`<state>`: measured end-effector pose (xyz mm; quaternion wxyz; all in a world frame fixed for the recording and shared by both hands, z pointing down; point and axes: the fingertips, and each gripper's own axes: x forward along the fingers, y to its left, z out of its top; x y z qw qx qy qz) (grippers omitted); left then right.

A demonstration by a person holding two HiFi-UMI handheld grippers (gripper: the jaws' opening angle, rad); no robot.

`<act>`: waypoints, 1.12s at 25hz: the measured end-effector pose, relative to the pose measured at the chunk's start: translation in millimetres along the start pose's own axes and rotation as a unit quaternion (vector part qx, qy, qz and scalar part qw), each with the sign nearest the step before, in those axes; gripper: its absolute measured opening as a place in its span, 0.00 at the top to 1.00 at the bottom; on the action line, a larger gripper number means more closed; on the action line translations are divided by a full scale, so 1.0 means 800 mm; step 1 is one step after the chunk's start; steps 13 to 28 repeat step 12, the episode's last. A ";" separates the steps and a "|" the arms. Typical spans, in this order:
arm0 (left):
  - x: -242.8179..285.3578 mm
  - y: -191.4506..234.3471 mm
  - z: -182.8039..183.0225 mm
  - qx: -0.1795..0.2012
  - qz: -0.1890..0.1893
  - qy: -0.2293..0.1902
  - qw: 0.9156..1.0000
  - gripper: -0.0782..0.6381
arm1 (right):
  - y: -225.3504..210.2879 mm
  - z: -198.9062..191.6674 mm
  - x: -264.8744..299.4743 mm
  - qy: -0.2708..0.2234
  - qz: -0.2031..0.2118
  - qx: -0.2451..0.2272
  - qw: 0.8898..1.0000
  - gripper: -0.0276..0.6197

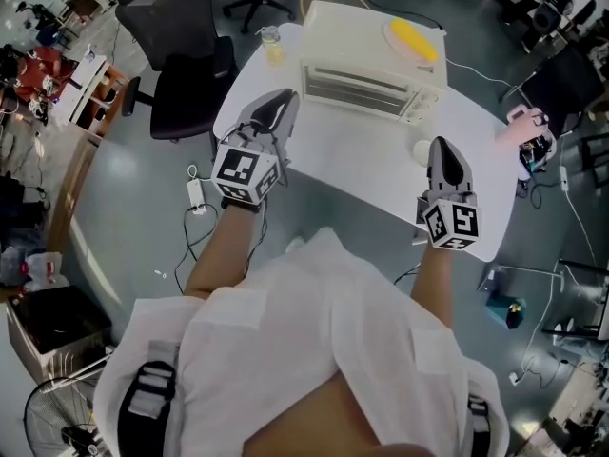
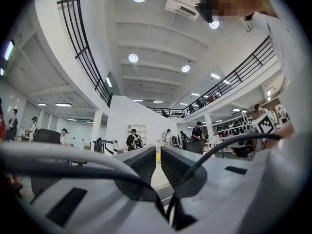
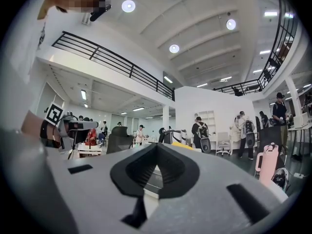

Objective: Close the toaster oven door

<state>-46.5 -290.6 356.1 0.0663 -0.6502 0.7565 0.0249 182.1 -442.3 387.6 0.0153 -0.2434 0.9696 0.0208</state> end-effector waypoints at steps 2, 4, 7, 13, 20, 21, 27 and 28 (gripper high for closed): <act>-0.002 0.002 0.000 0.000 0.002 0.000 1.000 0.85 | 0.002 0.000 0.001 -0.001 0.000 0.000 1.000 0.95; -0.003 0.003 0.000 -0.001 0.005 -0.001 1.000 0.85 | 0.002 0.000 0.002 -0.001 0.000 0.001 1.000 0.95; -0.003 0.004 0.001 -0.003 0.009 -0.001 1.000 0.85 | 0.002 -0.002 0.003 0.000 0.002 0.002 1.000 0.95; 0.002 -0.003 -0.002 -0.006 0.005 -0.001 1.000 0.85 | -0.004 -0.004 -0.002 0.005 -0.001 0.001 1.000 0.95; 0.002 -0.003 -0.002 -0.006 0.005 -0.001 1.000 0.85 | -0.004 -0.004 -0.002 0.005 -0.001 0.001 1.000 0.95; 0.002 -0.003 -0.002 -0.006 0.005 -0.001 1.000 0.85 | -0.004 -0.004 -0.002 0.005 -0.001 0.001 1.000 0.95; 0.002 -0.003 -0.002 -0.006 0.005 -0.001 1.000 0.85 | -0.004 -0.004 -0.002 0.005 -0.001 0.001 1.000 0.95; 0.002 -0.003 -0.002 -0.006 0.005 -0.001 1.000 0.85 | -0.004 -0.004 -0.002 0.005 -0.001 0.001 1.000 0.95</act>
